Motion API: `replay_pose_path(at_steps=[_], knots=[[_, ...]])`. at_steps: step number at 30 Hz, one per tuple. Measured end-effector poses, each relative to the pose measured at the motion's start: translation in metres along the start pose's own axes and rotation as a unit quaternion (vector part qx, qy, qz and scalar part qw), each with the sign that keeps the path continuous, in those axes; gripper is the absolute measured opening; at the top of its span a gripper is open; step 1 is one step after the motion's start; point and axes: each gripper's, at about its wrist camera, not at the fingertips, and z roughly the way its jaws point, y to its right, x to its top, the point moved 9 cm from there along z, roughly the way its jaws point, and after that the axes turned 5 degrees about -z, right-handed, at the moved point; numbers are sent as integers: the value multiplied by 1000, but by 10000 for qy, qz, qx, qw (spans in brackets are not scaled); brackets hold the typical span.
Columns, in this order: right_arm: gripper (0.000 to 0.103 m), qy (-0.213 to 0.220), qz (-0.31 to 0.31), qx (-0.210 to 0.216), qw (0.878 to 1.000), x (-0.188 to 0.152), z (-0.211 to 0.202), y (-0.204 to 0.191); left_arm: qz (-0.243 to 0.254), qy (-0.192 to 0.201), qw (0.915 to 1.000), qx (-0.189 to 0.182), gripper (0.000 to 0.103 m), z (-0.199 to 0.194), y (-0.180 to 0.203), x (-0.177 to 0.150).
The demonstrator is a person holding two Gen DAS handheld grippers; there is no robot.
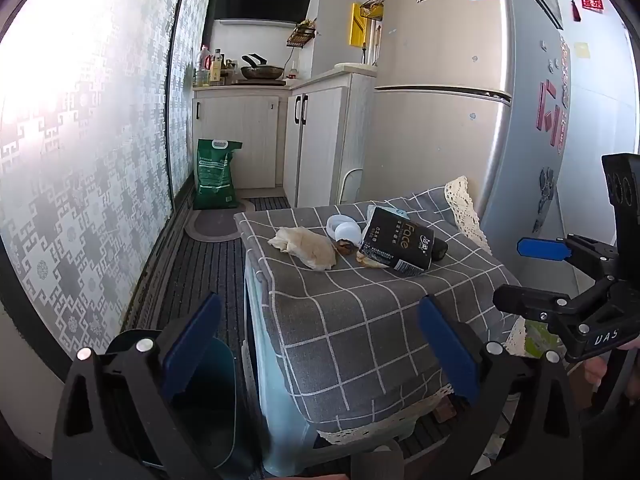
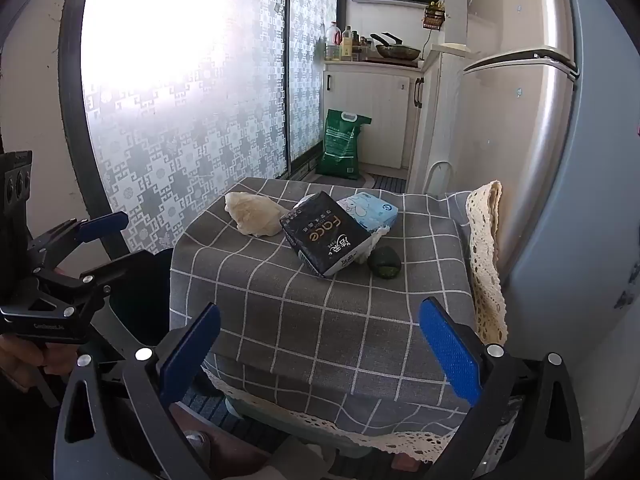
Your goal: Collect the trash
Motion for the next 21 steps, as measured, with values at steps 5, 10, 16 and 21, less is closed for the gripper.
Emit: replay_pose_path(at_steps=[5, 10, 16, 21], knots=[[100, 25, 10, -1, 10000, 0, -1, 0, -67, -22, 10000, -31, 100, 0, 0, 0], [100, 19, 6, 6, 10000, 2, -1, 0, -43, -37, 10000, -46, 100, 2, -1, 0], [100, 19, -5, -3, 10000, 2, -1, 1, -50, -12, 10000, -36, 100, -2, 0, 0], [100, 14, -15, -6, 10000, 3, 0, -1, -50, -9, 10000, -49, 100, -1, 1, 2]])
